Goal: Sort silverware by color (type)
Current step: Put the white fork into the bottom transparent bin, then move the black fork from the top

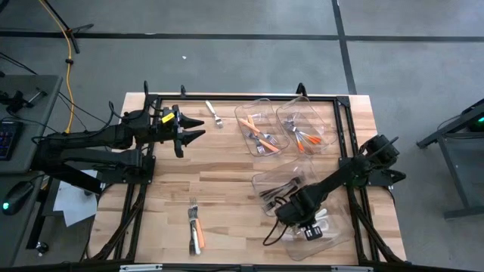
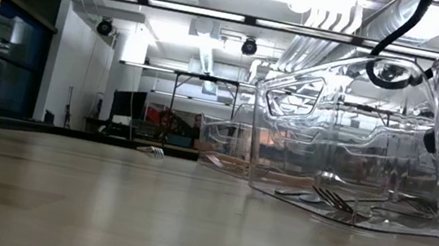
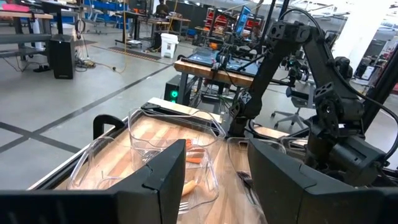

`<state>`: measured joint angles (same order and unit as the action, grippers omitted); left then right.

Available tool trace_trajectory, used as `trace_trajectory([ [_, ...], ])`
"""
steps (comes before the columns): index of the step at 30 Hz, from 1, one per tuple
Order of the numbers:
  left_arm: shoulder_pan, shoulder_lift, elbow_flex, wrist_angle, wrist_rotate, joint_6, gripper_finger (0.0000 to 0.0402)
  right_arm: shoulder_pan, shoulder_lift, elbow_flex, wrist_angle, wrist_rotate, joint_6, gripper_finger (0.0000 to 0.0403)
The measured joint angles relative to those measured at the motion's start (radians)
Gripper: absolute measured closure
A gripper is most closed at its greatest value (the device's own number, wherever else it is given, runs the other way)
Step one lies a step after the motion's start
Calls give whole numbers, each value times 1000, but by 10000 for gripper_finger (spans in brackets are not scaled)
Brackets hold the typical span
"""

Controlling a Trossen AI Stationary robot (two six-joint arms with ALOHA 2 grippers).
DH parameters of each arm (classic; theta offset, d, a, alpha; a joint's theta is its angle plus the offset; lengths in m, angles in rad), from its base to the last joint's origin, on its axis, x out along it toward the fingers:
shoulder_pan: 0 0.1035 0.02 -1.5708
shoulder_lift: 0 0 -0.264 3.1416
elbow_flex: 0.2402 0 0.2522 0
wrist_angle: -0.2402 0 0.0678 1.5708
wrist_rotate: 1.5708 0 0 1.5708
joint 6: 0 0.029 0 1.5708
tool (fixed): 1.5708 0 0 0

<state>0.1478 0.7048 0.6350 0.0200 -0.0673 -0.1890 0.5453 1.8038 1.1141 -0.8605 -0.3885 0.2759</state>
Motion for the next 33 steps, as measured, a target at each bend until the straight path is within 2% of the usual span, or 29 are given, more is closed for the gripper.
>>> trace_trajectory([
  [7, 0, 0, 0, 0, 0, 0, 241, 0, 2, 15, 6, -6, 29, 385],
  [16, 0, 0, 0, 0, 0, 0, 241, 4, 2, 75, -23, -13, 14, 284],
  [20, 0, 0, 0, 0, 0, 0, 241, 5, -14, 111, -124, -31, -24, 262],
  [24, 0, 0, 0, 0, 0, 0, 241, 8, -92, 119, -196, -32, -35, 259],
  [29, 0, 0, 0, -1, 0, 0, 241, 7, -259, 114, -195, -25, 24, 258],
  [33, 0, 0, 0, 0, 0, 0, 241, -21, -393, 114, -139, 107, 78, 258],
])
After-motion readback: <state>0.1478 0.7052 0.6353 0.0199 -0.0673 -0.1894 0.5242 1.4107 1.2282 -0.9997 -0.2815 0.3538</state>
